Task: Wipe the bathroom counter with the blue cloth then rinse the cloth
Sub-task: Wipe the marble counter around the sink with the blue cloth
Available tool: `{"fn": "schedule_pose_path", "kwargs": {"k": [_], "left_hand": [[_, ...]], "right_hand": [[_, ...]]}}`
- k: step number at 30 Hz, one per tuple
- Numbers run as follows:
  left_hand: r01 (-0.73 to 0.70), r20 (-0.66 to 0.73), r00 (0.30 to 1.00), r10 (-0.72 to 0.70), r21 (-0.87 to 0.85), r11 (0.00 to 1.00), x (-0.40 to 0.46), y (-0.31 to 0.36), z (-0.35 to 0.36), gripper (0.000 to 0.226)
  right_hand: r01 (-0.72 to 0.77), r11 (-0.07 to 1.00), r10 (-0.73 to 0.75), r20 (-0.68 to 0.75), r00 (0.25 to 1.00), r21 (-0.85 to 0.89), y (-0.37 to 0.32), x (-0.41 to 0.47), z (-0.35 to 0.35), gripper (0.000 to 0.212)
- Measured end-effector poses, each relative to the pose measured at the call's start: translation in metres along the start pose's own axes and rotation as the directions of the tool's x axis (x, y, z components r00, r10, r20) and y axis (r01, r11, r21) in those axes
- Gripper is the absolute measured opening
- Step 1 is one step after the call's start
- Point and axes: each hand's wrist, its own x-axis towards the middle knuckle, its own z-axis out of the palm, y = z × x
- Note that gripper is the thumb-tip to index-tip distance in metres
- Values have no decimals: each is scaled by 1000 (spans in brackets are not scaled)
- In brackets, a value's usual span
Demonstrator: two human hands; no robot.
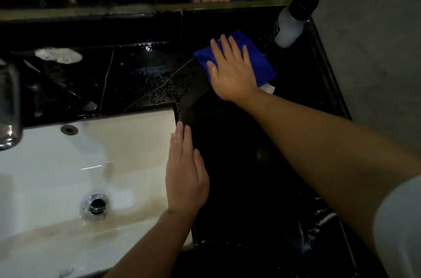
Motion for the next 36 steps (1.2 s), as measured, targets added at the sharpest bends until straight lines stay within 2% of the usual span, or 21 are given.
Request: {"fn": "schedule_pose_path", "kwargs": {"k": [5, 8, 10, 13, 15, 20, 23, 31, 33, 35, 36], "left_hand": [[23, 8, 1000, -23, -16, 1000, 0, 5, -4, 59], [11, 36, 999, -10, -6, 1000, 1, 4, -6, 60], [36, 66, 997, -36, 1, 999, -2, 8, -11, 60], [53, 86, 995, -55, 24, 998, -3, 15, -13, 59], [64, 79, 995, -67, 42, 997, -2, 17, -13, 58], [84, 61, 994, -88, 63, 995, -1, 12, -8, 59], [63, 63, 996, -66, 61, 996, 1, 10, -5, 60], [27, 39, 999, -27, 0, 1000, 1, -1, -3, 62], [0, 30, 1000, 0, 10, 1000, 2, -3, -1, 60], [-18, 20, 1000, 18, 8, 1000, 1, -1, -2, 60], [-10, 17, 1000, 10, 6, 1000, 1, 0, -3, 60]], "right_hand": [[0, 999, -1, 22, 1000, 38, -9, -44, 1, 65], [45, 999, -46, 27, 999, 29, -16, -132, 3, 68], [47, 998, -51, 102, 993, 37, -19, -213, 2, 68], [-29, 999, 23, 180, 983, 32, -21, -319, 7, 69], [-81, 997, 83, 221, 972, -21, -23, -361, 12, 68], [-252, 968, 246, 230, 942, -6, -38, -365, 18, 66], [-258, 966, 255, 154, 954, -4, -31, -317, 16, 67], [96, 994, -91, 83, 992, -50, 16, -101, 1, 65], [296, 953, -285, 133, 949, -70, 24, -60, -3, 64], [508, 856, -479, 221, 850, -98, 31, -34, -12, 64], [569, 816, -530, 256, 808, -106, 33, -25, -15, 64]]}}
